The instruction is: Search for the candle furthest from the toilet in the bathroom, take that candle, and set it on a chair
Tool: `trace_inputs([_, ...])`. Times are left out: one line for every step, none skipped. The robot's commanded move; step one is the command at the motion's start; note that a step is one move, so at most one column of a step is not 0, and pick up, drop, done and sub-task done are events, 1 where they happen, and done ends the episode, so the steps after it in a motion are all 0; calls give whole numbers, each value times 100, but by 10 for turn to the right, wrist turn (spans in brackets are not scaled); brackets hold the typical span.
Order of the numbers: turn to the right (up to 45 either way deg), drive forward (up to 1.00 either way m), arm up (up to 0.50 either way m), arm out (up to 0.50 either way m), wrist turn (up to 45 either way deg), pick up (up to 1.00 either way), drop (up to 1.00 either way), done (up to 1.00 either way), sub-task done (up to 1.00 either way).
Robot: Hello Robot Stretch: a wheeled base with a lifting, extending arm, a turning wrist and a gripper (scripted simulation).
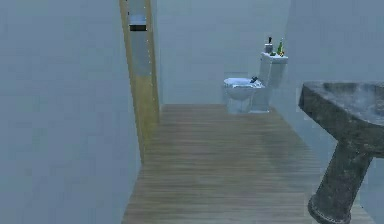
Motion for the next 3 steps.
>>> trace_inputs([450,0,0,0,0,0,0,0,0])
trace_inputs([390,0,0,0,0,0,0,0,0])
trace_inputs([0,5,0,0,0,0,0,0,0])
